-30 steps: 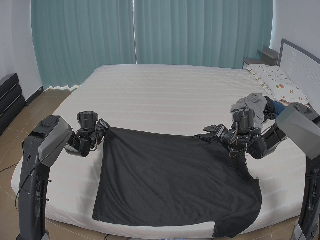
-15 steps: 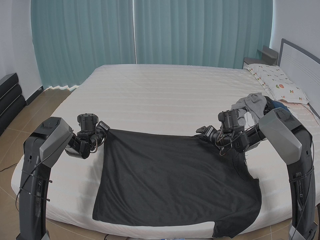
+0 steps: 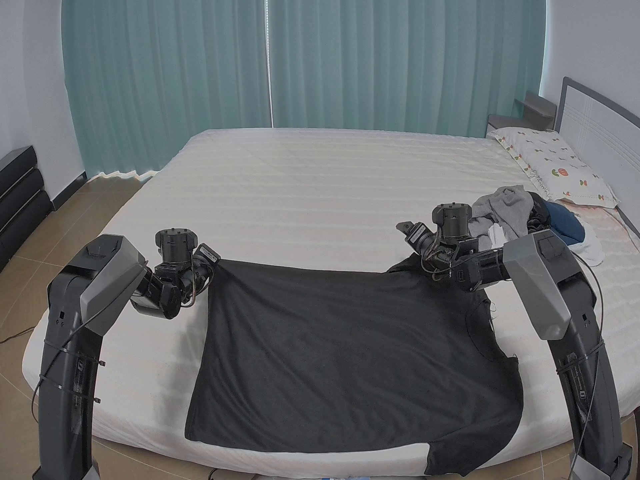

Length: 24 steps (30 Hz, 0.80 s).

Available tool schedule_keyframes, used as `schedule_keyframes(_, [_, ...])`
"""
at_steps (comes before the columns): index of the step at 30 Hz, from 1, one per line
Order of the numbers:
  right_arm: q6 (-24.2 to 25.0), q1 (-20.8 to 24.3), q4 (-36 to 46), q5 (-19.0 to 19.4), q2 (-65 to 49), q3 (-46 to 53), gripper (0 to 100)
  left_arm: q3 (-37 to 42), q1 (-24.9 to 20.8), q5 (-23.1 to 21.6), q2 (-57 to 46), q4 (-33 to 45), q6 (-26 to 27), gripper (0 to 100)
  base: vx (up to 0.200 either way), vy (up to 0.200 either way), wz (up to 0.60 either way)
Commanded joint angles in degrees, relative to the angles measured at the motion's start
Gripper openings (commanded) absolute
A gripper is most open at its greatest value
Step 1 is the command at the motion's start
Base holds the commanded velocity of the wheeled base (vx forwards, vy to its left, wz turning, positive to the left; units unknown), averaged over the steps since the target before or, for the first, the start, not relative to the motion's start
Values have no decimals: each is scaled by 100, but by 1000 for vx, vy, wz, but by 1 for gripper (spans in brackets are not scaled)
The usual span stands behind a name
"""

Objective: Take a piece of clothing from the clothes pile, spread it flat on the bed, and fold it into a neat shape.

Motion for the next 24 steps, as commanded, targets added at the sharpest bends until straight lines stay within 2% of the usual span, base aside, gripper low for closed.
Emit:
schedule_keyframes(1, [-44,-203,-467,-109,204,-191,100,22,3,6,0,-9,-4,0,0,0,0])
schedule_keyframes(4, [-299,-423,-159,-109,46,-158,100,22,3,15,0,-9,-4,0,0,0,0])
schedule_keyframes(8, [-1116,-959,-89,76,-359,826,100,13,12,6,0,-9,-4,0,0,0,0])
schedule_keyframes(16, [-1424,-1416,-150,937,-842,1916,100,13,3,15,9,-9,-4,0,0,0,0])
schedule_keyframes(24, [-1863,-1557,-335,1043,-789,2145,100,22,-15,15,9,-9,5,0,0,0,0])
